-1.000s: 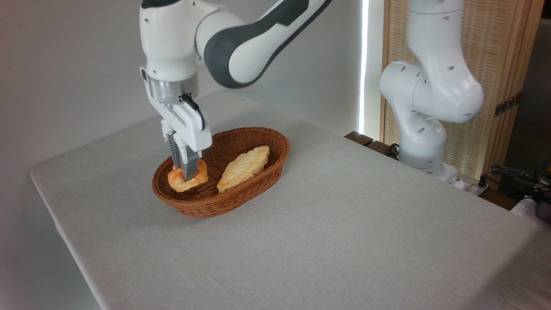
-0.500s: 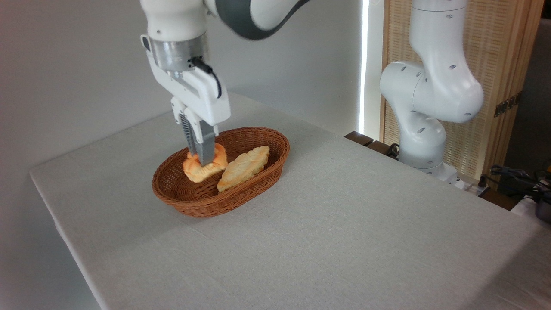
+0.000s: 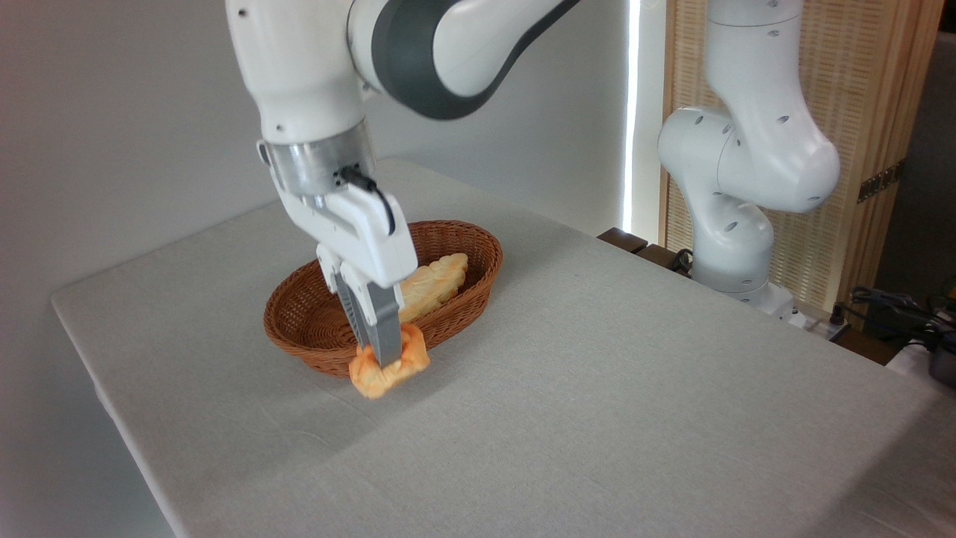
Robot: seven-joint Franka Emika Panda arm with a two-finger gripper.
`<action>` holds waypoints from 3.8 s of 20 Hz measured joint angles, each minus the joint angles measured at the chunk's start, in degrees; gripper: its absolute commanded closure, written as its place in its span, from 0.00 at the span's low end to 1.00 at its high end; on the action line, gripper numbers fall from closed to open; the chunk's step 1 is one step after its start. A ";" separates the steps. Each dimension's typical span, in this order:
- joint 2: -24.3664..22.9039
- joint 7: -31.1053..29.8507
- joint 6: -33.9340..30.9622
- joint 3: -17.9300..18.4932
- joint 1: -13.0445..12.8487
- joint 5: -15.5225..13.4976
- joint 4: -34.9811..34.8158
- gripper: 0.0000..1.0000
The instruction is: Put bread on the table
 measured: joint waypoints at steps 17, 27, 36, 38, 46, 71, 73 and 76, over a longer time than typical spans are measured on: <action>1.03 -3.26 0.34 -0.79 -0.20 7.85 -1.82 0.00; 0.26 -3.26 0.70 -0.79 -0.20 8.49 -0.90 0.00; -7.59 -3.41 -5.85 -4.47 4.11 -1.05 2.91 0.00; -8.16 -3.40 -9.35 -4.58 4.52 -2.39 5.20 0.00; -7.24 -3.11 -13.11 -4.37 5.16 -3.90 7.93 0.00; -6.20 -0.96 -13.15 2.45 -0.05 -5.12 8.61 0.00; -5.92 -0.96 -13.16 2.50 -0.24 -5.12 8.61 0.00; -5.75 -0.96 -13.16 2.68 -0.32 -5.12 8.61 0.00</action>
